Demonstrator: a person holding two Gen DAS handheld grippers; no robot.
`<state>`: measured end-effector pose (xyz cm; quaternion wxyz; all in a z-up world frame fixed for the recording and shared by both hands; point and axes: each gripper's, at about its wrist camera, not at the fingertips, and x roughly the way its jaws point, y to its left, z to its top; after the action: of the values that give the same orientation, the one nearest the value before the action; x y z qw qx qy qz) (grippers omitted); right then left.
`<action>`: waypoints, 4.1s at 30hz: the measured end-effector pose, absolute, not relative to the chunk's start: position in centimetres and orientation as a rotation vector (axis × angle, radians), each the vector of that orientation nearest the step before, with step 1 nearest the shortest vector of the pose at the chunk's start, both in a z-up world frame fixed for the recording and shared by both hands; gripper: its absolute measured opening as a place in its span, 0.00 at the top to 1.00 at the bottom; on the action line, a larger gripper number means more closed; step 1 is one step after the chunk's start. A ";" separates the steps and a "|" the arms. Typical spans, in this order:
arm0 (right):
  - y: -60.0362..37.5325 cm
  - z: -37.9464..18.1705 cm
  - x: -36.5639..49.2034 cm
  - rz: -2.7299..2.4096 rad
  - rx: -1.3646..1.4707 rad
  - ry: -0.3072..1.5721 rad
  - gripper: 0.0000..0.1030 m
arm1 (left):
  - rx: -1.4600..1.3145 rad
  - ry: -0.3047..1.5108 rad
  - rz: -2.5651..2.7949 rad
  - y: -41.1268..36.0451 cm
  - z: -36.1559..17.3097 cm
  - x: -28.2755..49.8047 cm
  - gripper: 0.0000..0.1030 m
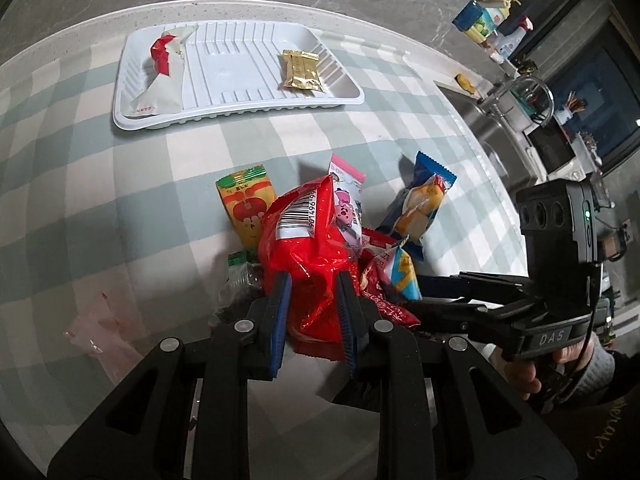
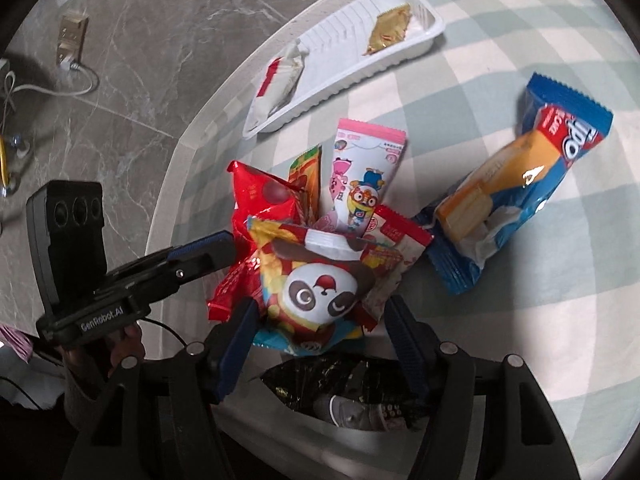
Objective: Organize snacks
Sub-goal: 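Grasp the red chip bag with the left tool while the right tool grasps the panda bag, then carry the red and panda bags into the white tray and release them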
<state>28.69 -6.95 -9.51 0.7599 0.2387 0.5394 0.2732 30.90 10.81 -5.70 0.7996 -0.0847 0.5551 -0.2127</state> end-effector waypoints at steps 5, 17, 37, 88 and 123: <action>-7.1 -10.0 29.0 0.596 0.540 1.187 0.34 | -0.130 1.190 -0.432 10.4 -6.0 31.1 0.79; -6.8 -10.6 29.5 0.623 0.576 1.204 0.35 | -0.168 1.221 -0.432 10.8 -7.0 32.2 0.50; -7.8 -10.7 29.3 0.660 0.664 1.184 0.61 | -0.196 1.219 -0.501 9.6 -8.1 32.7 0.74; -13.6 -4.0 34.8 0.678 0.892 0.989 0.67 | -0.499 1.030 -0.472 18.7 -1.0 38.2 0.84; -8.0 -4.2 53.0 0.592 0.697 1.079 0.67 | -0.441 1.064 -0.326 17.6 -5.2 54.1 0.84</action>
<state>52.96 -8.01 -4.20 0.7602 0.3202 0.4955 0.2721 54.09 17.56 -5.25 0.8261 -0.2077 0.5009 -0.1536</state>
